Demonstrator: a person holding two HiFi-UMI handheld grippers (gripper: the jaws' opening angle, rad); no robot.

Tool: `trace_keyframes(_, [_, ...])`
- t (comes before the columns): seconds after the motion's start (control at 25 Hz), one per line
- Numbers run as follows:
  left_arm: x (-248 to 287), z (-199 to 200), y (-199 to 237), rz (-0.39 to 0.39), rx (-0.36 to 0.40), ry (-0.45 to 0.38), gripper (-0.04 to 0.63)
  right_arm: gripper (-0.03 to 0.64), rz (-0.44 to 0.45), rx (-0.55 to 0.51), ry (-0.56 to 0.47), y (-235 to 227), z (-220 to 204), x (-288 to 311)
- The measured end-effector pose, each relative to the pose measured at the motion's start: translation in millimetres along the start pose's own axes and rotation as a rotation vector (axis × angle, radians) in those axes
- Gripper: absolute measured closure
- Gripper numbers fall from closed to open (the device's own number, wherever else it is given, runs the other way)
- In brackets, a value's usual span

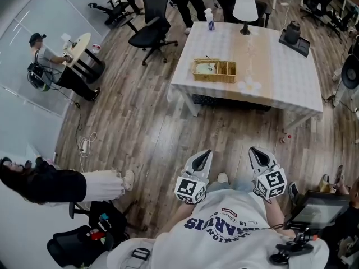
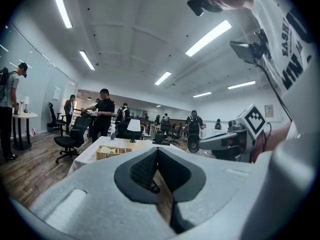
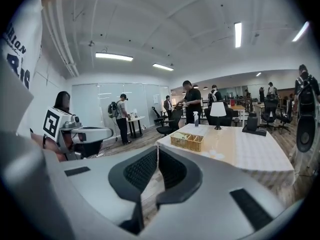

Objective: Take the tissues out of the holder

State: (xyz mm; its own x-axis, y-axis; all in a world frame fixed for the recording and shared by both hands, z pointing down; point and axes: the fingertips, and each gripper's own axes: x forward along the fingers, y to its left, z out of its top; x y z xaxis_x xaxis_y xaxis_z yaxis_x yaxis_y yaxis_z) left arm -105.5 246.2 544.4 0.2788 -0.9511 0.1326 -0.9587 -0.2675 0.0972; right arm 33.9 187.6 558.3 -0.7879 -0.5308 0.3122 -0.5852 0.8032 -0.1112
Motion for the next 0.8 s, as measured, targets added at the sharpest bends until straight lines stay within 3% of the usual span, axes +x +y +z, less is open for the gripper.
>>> trace_keyframes(0.44, [23.8, 6.0, 28.2, -0.003, 0.023, 0.001, 0.589, 0.607, -0.020, 0.012, -0.005, -17.4, 15.0, 34.7])
trace_keyframes(0.8, [64.9, 5.1, 63.2, 0.025, 0.027, 0.013, 0.589, 0.607, 0.014, 0.005, -0.015, -47.8, 33.9, 88.4])
